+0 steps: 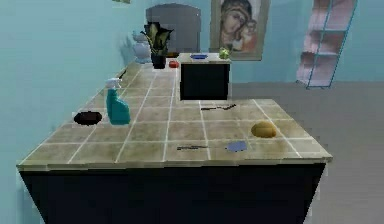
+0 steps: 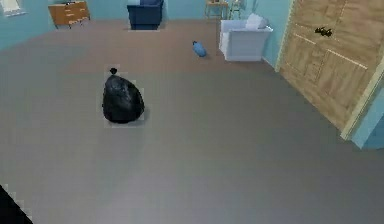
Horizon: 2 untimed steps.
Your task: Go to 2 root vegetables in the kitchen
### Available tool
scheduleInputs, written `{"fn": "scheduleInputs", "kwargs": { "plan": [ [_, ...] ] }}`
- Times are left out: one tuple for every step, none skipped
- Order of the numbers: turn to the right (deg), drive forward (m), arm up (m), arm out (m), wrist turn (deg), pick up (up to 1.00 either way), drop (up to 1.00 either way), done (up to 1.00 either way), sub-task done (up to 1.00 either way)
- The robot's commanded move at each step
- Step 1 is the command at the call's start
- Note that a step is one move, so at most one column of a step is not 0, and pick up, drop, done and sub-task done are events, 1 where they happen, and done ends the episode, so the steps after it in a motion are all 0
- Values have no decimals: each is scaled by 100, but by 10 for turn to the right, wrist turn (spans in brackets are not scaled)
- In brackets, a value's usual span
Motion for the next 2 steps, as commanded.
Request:
{"fn": "scheduleInputs", "kwargs": {
  "plan": [
    [0,15,0,0,0,0,0,0,0],
    [-330,0,0,0,0,0,0,0,0]
  ]
}}
